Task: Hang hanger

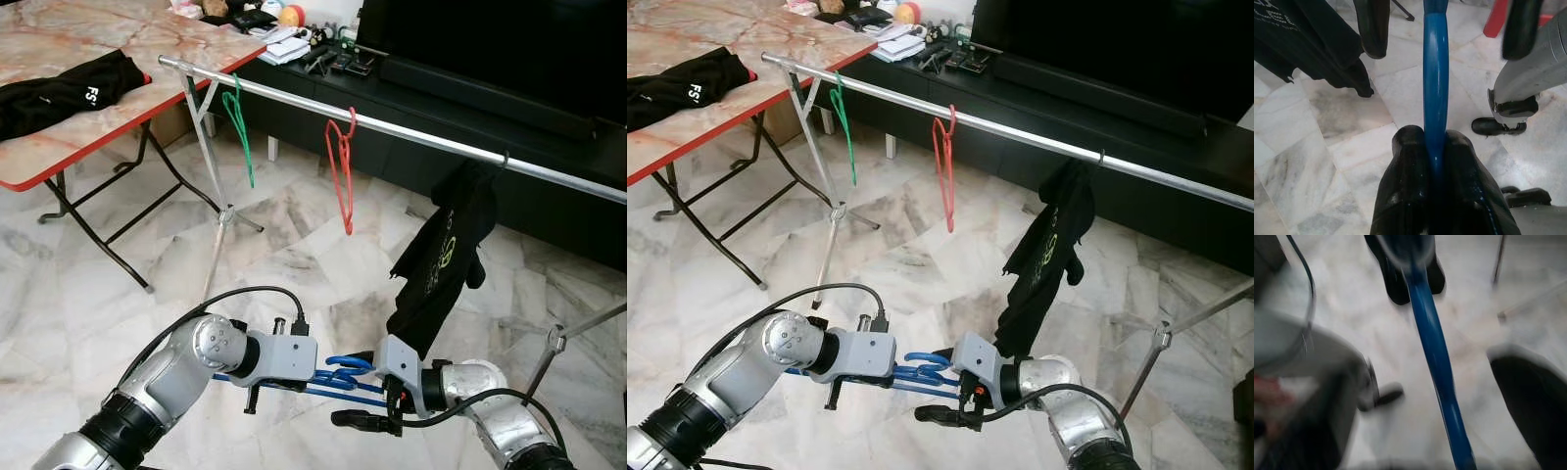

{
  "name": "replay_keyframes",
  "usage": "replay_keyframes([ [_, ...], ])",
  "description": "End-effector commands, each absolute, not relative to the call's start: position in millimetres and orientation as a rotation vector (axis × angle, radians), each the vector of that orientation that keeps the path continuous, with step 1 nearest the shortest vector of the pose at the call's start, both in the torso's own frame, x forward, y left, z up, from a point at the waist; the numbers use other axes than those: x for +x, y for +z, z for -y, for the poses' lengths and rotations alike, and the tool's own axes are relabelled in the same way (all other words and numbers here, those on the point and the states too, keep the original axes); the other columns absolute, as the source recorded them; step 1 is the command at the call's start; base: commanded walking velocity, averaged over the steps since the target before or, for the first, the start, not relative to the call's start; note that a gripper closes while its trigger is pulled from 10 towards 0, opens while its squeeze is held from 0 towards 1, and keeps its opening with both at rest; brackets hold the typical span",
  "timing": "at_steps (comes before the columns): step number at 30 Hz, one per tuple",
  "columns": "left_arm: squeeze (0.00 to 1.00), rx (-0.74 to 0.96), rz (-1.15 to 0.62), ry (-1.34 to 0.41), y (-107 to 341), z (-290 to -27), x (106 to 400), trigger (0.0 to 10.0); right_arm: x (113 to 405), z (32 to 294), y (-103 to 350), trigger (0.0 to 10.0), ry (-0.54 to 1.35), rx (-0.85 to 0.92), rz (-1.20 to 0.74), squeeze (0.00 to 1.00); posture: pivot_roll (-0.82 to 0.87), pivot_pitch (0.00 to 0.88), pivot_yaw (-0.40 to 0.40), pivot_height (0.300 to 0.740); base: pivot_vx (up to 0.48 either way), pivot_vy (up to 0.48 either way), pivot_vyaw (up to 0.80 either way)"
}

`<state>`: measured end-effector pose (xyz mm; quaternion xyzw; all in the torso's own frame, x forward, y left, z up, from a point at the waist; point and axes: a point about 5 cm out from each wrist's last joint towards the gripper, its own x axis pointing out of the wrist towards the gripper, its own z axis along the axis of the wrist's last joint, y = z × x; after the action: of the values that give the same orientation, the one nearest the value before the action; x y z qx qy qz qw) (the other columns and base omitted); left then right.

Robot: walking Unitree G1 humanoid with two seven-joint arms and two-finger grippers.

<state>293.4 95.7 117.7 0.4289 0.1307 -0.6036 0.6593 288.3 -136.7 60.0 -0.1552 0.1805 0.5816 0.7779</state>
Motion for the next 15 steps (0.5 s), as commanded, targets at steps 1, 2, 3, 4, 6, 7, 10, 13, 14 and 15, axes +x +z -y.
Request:
replay_keyframes([
  [1, 0.0, 0.965, -0.264, -1.376, 123.7, -89.2, 294.4, 10.0, 286.5, 137.6, 55.9, 10.0, 1.246, -0.34, -0.398, 0.0, 0.03, 0.16, -0.141, 0.74, 0.0, 0.0, 0.0],
  [2, 0.0, 0.968, -0.263, -1.376, 123.8, -89.3, 294.3, 10.0, 286.1, 137.3, 55.5, 10.0, 1.249, -0.341, -0.397, 0.0, 0.03, 0.159, -0.141, 0.74, 0.0, 0.0, 0.0],
  [3, 0.0, 0.971, -0.263, -1.377, 124.0, -89.6, 294.3, 10.0, 286.1, 137.4, 55.4, 4.2, 1.246, -0.352, -0.389, 0.0, 0.03, 0.161, -0.14, 0.74, 0.0, 0.0, 0.0],
  [4, 0.0, 0.971, -0.264, -1.377, 124.2, -90.1, 294.5, 10.0, 286.6, 137.8, 55.4, 0.0, 1.238, -0.357, -0.383, 0.0, 0.03, 0.161, -0.139, 0.74, 0.0, 0.0, 0.0],
  [6, 0.0, 0.973, -0.265, -1.376, 124.2, -90.3, 294.7, 10.0, 287.2, 137.7, 55.1, 0.0, 1.228, -0.354, -0.385, 0.0, 0.03, 0.162, -0.138, 0.74, 0.0, 0.0, 0.0],
  [7, 0.0, 0.974, -0.265, -1.376, 124.2, -90.3, 294.7, 10.0, 287.4, 137.7, 55.0, 0.0, 1.224, -0.356, -0.384, 0.0, 0.03, 0.162, -0.138, 0.74, 0.0, 0.0, 0.0],
  [10, 0.0, 0.973, -0.264, -1.379, 124.2, -89.8, 294.3, 10.0, 287.2, 136.5, 54.5, 0.0, 1.222, -0.352, -0.384, 0.0, 0.03, 0.165, -0.137, 0.74, 0.0, 0.0, 0.0],
  [13, 0.0, 0.972, -0.265, -1.382, 124.2, -89.6, 293.7, 10.0, 285.5, 134.7, 53.0, 0.0, 1.232, -0.349, -0.381, 0.0, 0.03, 0.167, -0.138, 0.74, 0.0, 0.0, 0.0],
  [14, 0.0, 0.972, -0.265, -1.382, 124.2, -89.6, 293.7, 10.0, 285.5, 134.7, 53.0, 0.0, 1.232, -0.349, -0.381, 0.0, 0.03, 0.167, -0.138, 0.74, 0.0, 0.0, 0.0],
  [15, 0.0, 0.973, -0.265, -1.381, 124.0, -89.9, 293.7, 10.0, 284.7, 134.4, 52.2, 0.0, 1.235, -0.348, -0.382, 0.0, 0.03, 0.167, -0.138, 0.74, 0.0, 0.0, 0.0],
])
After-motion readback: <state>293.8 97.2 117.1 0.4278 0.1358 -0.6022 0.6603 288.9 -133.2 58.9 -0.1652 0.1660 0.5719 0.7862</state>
